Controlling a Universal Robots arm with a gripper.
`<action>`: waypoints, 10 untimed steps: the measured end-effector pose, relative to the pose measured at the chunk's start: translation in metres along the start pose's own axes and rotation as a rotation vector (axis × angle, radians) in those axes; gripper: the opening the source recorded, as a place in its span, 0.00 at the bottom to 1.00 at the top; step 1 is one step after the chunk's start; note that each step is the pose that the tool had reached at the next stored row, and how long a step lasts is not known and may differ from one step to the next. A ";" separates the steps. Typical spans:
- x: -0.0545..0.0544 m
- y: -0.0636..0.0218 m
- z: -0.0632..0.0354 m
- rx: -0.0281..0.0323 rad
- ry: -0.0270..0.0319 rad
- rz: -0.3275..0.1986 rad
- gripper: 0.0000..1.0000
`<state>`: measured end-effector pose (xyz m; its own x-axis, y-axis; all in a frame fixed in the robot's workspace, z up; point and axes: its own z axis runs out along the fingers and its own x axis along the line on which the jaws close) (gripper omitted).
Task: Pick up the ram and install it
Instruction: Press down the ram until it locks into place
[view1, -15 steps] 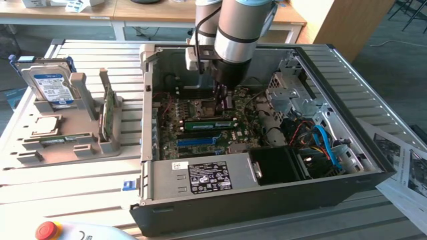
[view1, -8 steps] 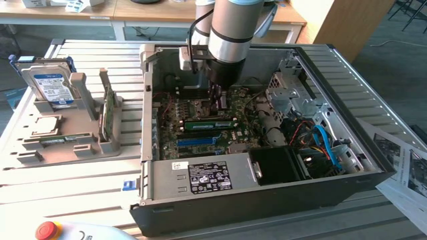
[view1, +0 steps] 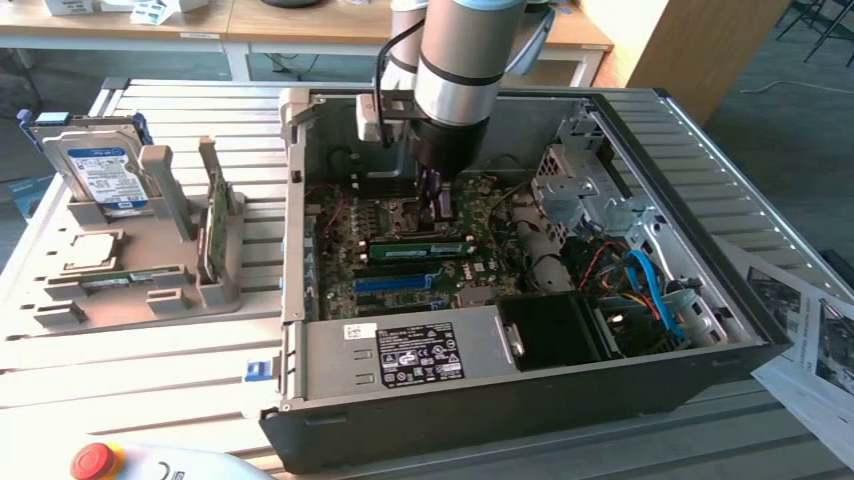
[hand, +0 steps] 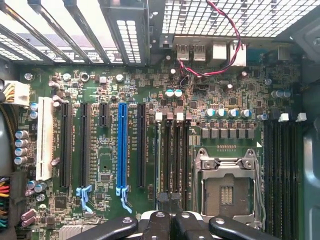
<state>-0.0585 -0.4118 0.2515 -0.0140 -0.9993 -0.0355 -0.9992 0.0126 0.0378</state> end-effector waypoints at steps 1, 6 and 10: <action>0.001 0.0000 0.0000 0.0000 -0.0001 0.000 0.10; 0.003 0.0000 0.0000 0.0000 -0.0001 0.000 0.10; 0.003 -0.0001 0.0001 -0.0001 0.0001 0.000 0.10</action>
<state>-0.0585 -0.4144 0.2513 -0.0139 -0.9993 -0.0354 -0.9992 0.0125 0.0379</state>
